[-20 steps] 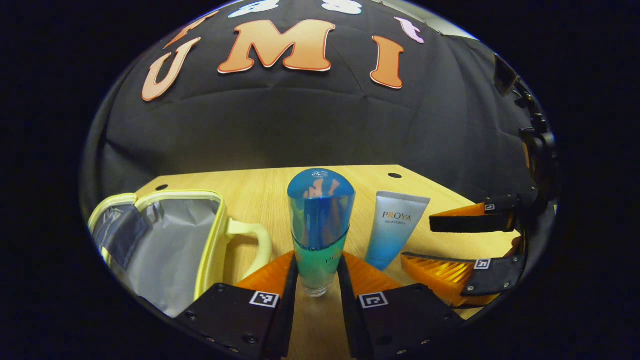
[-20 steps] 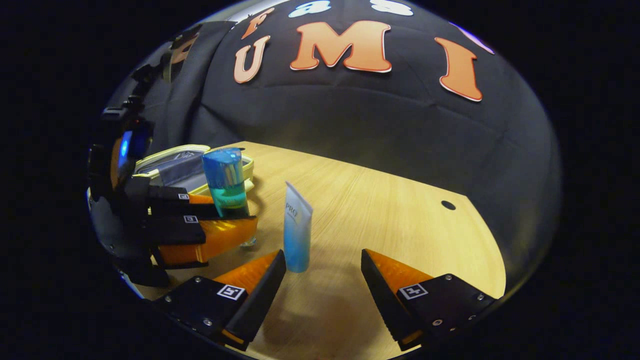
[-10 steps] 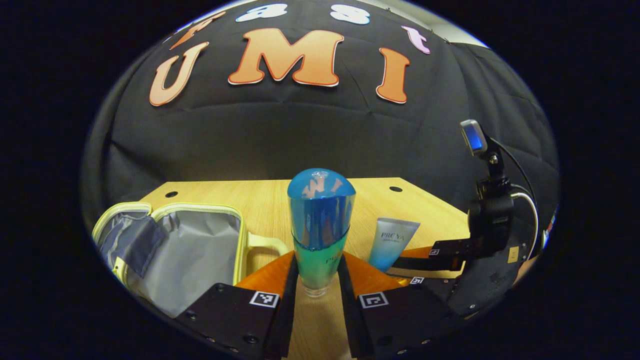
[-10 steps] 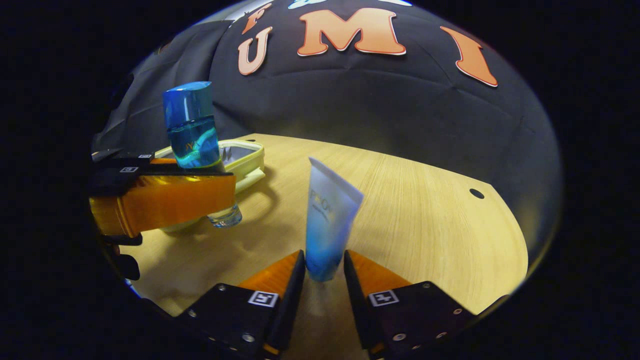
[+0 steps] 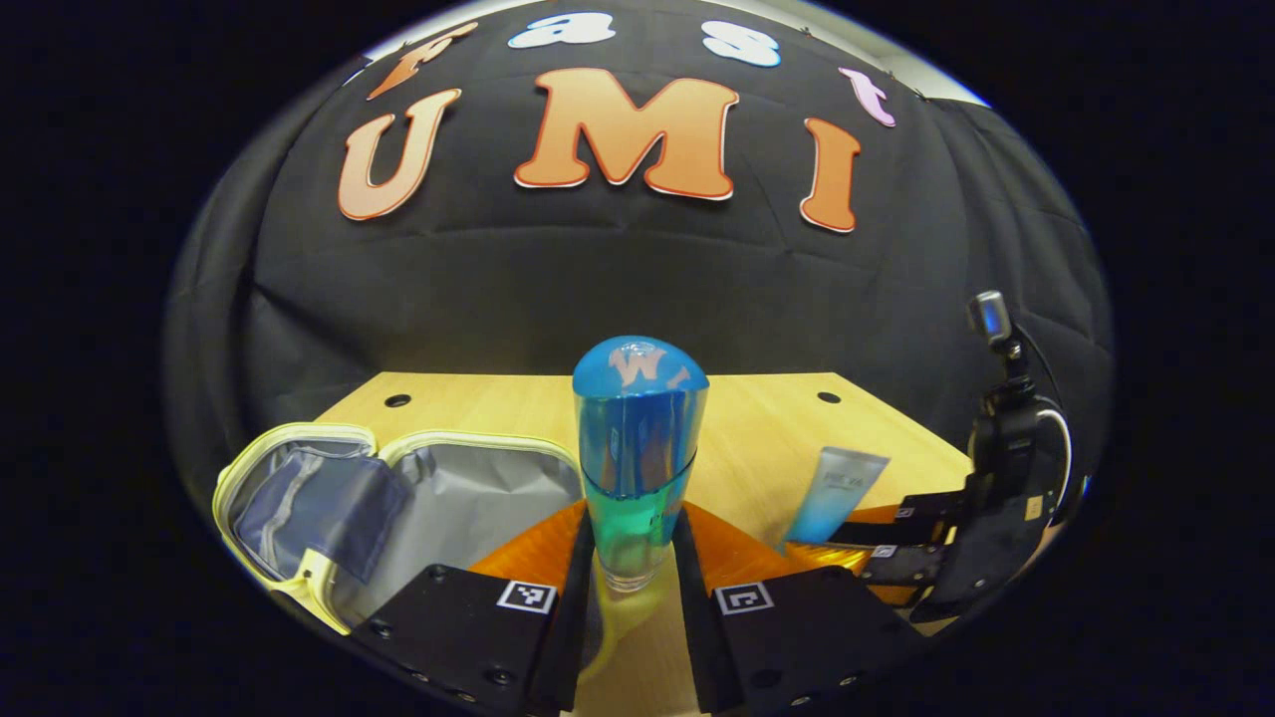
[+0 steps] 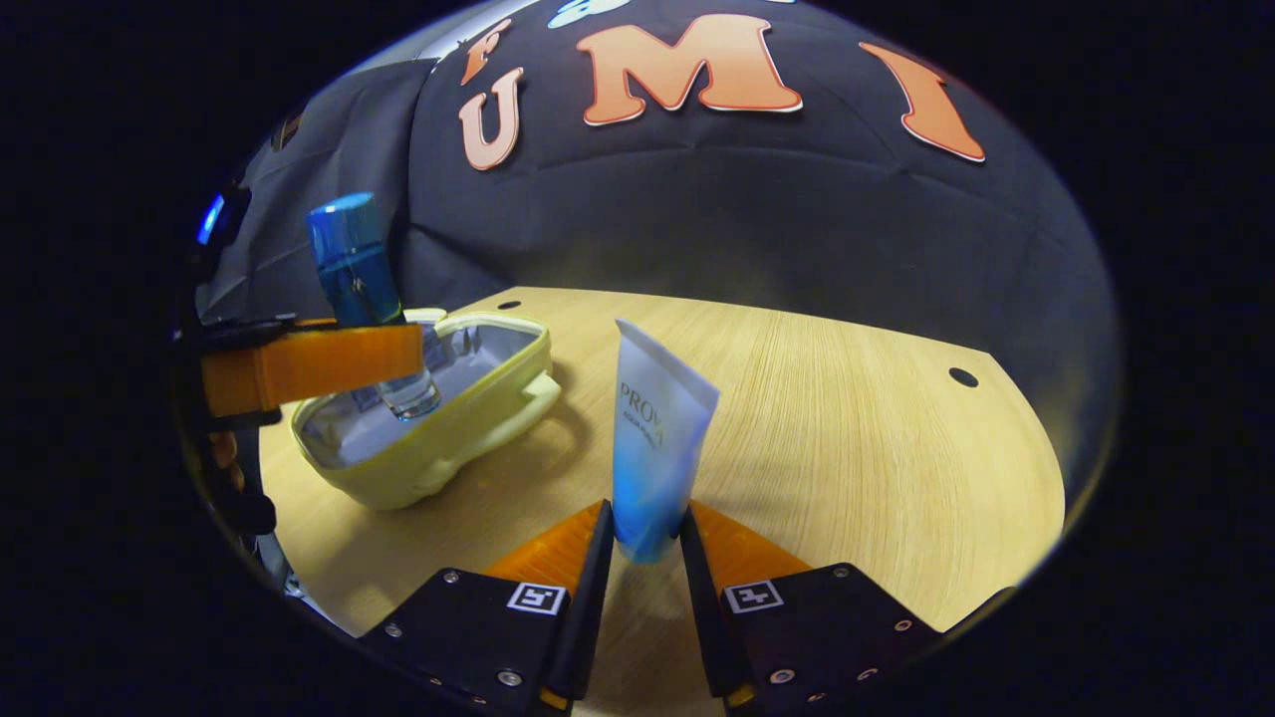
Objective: First open the suitcase, pack the skin care products into it, and then close the suitcase.
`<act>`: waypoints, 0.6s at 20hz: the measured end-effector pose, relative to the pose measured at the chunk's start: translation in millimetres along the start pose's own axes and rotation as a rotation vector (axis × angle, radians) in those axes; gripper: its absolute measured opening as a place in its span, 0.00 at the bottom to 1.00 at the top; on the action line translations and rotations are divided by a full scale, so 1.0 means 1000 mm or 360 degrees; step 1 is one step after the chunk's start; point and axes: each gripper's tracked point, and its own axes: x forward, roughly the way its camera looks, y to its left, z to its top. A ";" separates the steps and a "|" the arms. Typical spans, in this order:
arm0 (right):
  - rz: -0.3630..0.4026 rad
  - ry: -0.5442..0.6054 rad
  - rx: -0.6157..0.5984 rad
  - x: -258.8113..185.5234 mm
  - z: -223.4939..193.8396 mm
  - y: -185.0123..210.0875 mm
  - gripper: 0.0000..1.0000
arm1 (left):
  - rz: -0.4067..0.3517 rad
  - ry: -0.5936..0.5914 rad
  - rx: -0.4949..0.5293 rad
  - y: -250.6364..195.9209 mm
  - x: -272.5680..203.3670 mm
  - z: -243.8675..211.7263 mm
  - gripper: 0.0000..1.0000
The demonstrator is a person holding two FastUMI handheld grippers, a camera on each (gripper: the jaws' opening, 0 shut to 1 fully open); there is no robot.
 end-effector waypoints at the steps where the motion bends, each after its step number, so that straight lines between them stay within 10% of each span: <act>1: 0.0002 -0.0006 -0.0005 -0.004 0.008 0.003 0.39 | 0.0024 0.0018 -0.0011 0.012 -0.001 0.001 0.43; 12: 0.0005 0.0012 -0.0050 -0.037 0.066 0.049 0.44 | 0.0113 0.0417 -0.0072 0.121 -0.014 -0.025 0.44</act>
